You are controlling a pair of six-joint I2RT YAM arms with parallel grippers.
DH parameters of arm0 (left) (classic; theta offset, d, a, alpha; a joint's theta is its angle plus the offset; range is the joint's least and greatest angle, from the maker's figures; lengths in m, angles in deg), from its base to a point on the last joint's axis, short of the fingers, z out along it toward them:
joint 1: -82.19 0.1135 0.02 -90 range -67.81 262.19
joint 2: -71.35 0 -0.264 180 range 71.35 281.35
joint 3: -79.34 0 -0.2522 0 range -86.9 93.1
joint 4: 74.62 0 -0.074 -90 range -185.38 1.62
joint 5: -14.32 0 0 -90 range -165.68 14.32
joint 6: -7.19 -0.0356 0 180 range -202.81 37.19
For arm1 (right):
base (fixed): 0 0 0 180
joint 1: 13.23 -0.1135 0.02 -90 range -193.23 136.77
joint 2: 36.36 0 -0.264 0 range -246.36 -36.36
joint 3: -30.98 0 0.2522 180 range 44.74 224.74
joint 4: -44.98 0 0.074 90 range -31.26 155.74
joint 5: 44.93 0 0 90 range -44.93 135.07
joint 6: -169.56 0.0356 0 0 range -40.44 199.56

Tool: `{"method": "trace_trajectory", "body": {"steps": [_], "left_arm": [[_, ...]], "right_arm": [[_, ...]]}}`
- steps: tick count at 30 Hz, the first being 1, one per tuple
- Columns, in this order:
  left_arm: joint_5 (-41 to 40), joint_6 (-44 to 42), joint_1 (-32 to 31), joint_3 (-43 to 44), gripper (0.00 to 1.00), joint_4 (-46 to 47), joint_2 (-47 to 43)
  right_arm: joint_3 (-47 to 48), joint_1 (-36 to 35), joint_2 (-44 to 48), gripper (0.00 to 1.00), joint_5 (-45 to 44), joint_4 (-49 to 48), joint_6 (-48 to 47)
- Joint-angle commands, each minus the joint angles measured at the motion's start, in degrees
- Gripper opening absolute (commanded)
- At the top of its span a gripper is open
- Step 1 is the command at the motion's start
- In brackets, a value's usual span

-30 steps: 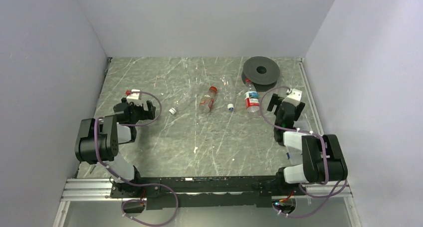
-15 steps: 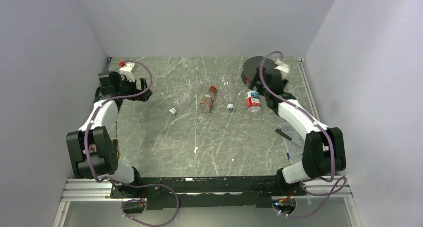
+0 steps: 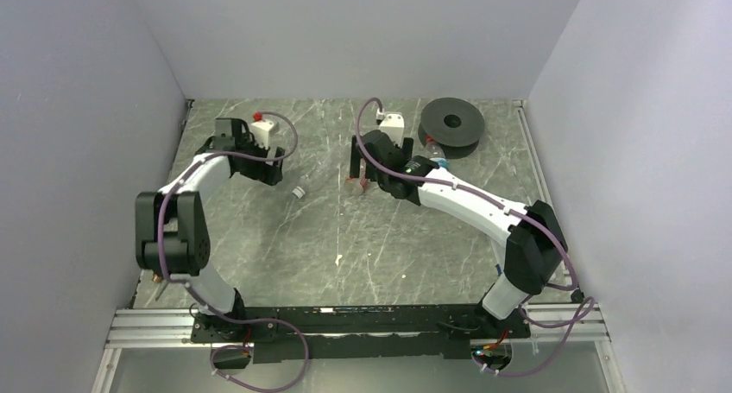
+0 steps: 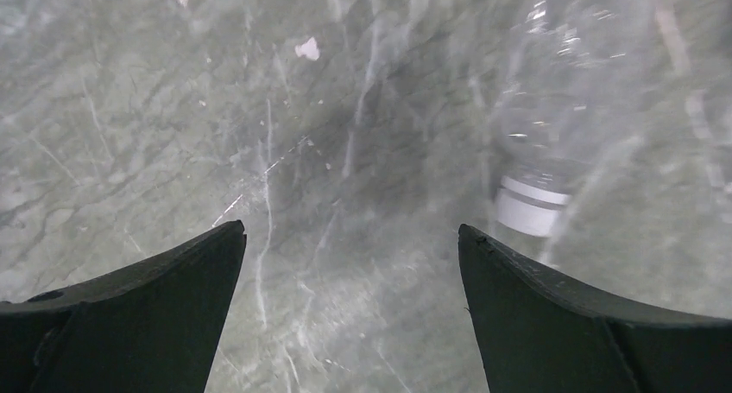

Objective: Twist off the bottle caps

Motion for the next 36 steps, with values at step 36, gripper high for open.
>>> {"method": "trace_trajectory", "body": {"steps": [36], "left_arm": [[20.6,-10.0,6.2,3.2,0.99,-23.0,-15.3]], "right_arm": [[38.4,1.1,-31.9,1.00,24.0,5.5,-9.1]]}}
